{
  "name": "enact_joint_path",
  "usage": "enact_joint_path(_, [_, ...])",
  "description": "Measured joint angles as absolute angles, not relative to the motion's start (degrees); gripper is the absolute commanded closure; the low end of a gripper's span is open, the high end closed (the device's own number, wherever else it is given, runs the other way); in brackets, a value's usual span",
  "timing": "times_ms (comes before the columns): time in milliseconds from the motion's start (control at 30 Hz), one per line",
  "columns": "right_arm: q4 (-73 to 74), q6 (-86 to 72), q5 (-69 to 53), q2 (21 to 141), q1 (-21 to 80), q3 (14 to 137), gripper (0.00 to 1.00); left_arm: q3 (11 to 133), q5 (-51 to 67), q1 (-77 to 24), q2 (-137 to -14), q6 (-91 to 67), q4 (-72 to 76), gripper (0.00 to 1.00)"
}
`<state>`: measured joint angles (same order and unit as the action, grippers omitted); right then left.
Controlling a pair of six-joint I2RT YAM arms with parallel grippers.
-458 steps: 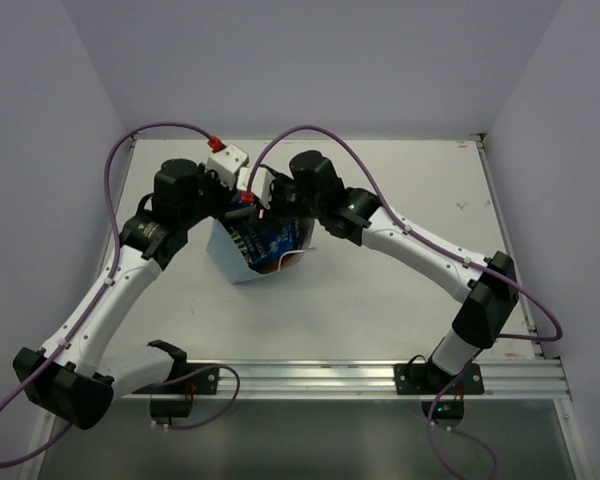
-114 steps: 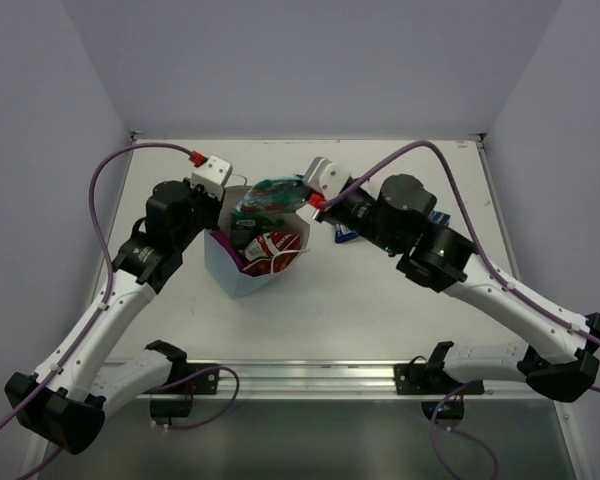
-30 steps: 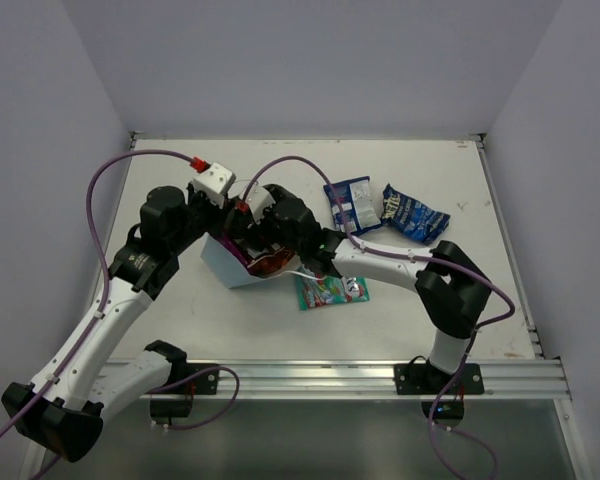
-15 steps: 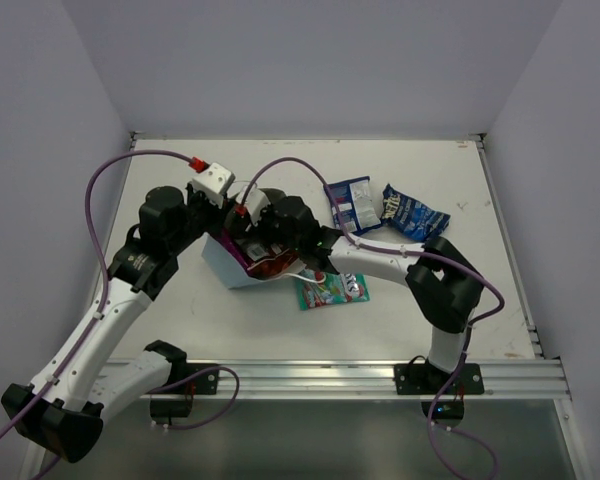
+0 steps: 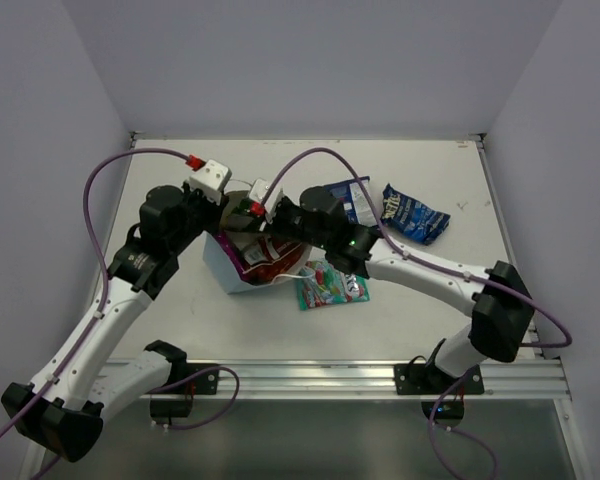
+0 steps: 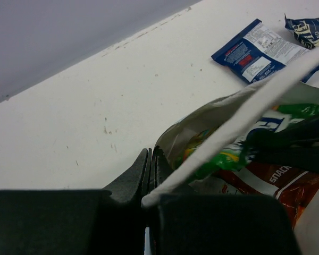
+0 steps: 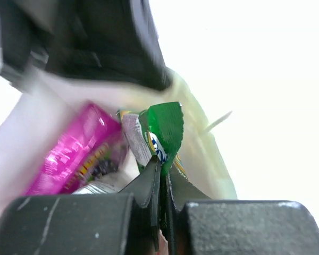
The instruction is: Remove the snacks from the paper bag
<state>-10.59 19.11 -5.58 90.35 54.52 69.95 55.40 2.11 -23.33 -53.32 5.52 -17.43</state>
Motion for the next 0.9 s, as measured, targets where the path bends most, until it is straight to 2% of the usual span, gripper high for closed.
enact_joint_path(233, [-6.0,19.0,-4.7,80.5,55.0,73.2,1.00,56.2,-0.4,-23.3,-53.9,5.6,-17.7,1.00])
enact_joint_path(567, [6.0,9.0,11.1,62.0,51.9,72.9,1.00,57.1,-7.7,-23.3,-56.8,6.3,-16.3,1.00])
enact_joint_path(800, [12.1,-6.6,12.2,48.0,37.6,58.0,1.00,57.0,-7.3,-23.3,-57.4,8.2,-14.5,1.00])
enact_joint_path(900, [14.5,-11.7,10.0,46.2,33.8,51.8,1.00,56.9,-5.5,-23.3,-57.4,9.3,-13.8,1.00])
